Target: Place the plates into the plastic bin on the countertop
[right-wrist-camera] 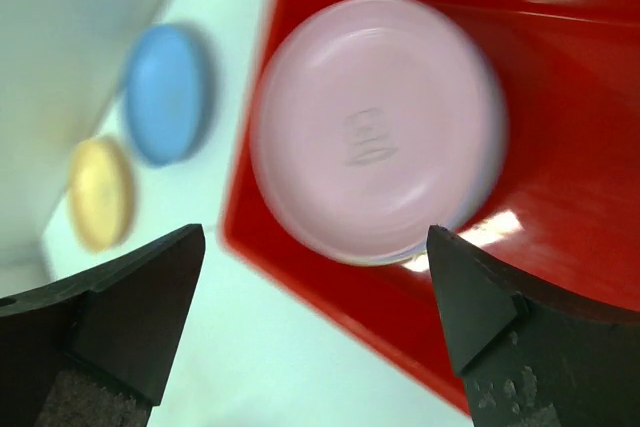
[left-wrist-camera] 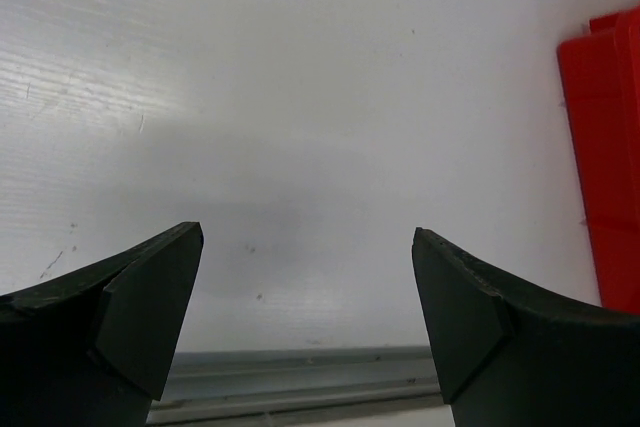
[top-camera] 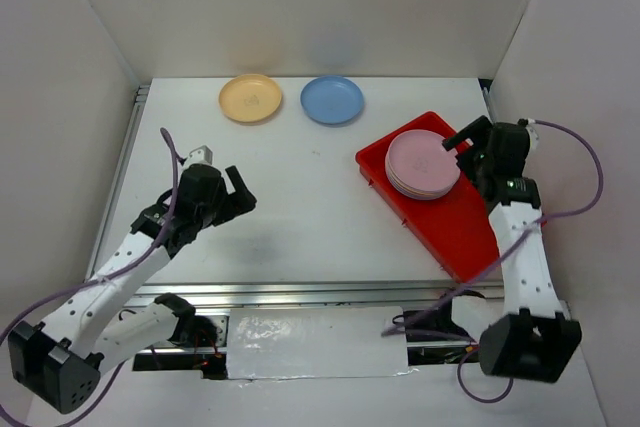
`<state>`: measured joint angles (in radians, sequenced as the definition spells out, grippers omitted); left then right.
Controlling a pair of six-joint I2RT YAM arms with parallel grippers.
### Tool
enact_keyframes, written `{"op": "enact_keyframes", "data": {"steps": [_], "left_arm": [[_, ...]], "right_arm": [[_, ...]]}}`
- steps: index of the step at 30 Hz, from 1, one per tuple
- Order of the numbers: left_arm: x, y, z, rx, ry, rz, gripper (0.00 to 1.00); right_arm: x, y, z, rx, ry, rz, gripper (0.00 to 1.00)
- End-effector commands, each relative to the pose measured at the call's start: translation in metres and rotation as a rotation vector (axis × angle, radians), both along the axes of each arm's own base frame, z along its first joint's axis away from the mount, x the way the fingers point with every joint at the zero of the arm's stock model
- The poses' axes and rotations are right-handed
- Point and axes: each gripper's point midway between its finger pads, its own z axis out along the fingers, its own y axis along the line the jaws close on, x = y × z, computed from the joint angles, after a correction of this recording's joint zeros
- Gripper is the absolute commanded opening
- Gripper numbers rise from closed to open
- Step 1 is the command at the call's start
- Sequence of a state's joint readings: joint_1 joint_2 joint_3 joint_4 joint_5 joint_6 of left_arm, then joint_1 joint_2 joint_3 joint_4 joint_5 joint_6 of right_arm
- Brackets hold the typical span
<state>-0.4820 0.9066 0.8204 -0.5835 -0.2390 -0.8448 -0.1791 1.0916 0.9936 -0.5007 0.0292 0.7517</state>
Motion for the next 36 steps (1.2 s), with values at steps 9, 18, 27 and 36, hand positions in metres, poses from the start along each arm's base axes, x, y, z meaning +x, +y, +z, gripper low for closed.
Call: {"op": "enact_keyframes", "data": {"steps": [9,18,27,36], "left_arm": [[0.175,0.029,-0.028,-0.586,-0.349,0.321,0.99],[0.329,0.051,-0.109,-0.474,-0.160,0.566,0.99],[0.358,0.071,-0.162,-0.135,0.122,0.854,0.75],[0.340,0.085,-0.153,-0.101,0.159,0.861,0.00]], "right_arm": [[-0.104,0.219,0.015,0.301,-0.415,0.952,1.00],[-0.161,0.256,0.017,0.334,-0.412,1.085,1.00],[-0.170,0.256,0.032,0.285,-0.369,1.084,1.00],[-0.173,0.246,0.055,0.240,-0.417,1.056,1.00]]}}
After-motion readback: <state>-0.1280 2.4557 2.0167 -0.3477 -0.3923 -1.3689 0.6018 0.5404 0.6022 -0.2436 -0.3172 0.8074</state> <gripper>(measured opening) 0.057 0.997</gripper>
